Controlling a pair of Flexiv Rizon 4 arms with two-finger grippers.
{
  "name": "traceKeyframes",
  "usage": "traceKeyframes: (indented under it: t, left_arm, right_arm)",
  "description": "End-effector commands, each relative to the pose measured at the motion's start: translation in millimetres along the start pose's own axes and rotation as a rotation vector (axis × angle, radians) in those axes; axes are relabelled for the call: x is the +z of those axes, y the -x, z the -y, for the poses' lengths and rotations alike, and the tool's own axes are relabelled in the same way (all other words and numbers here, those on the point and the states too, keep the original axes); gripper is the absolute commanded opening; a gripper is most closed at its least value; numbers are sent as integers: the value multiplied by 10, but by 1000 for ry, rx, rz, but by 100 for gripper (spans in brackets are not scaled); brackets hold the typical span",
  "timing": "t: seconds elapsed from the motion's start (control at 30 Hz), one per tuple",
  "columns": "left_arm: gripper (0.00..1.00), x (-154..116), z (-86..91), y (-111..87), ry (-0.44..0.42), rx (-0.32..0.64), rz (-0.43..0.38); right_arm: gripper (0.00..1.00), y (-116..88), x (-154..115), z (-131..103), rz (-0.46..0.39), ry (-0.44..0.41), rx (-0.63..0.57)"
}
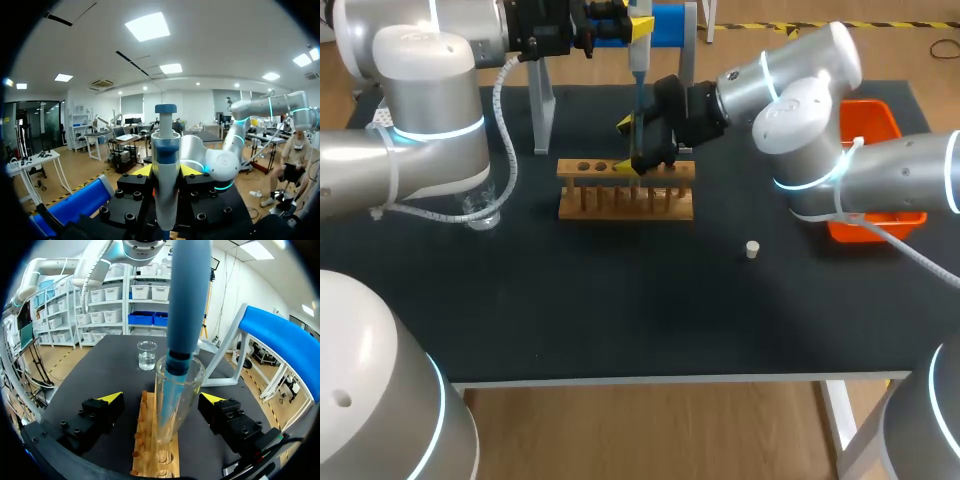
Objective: Invert the test tube, pick up the pipette, mount the tip to pipette, aspirate from beaker and dispense into the tube, eject the tip, return the pipette, and cap with the stopper.
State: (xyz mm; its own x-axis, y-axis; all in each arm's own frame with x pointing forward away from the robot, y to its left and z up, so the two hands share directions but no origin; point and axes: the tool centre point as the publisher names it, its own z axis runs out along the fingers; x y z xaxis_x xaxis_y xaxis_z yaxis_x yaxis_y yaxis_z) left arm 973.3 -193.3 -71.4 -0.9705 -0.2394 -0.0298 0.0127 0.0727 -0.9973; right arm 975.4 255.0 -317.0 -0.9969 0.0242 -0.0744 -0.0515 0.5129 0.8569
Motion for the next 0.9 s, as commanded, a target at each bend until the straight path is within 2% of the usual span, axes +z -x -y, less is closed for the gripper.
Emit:
traceKeyframes:
  t: [0.03,0.9]
  left_arm:
    - [0,1,29,-18,4,2,6]
    - [0,1,115,-44,15,18,12]
  right_arm:
    - [100,6,-12,-3,-3,-2,1]
    - [100,6,-12,-3,-3,-2,1]
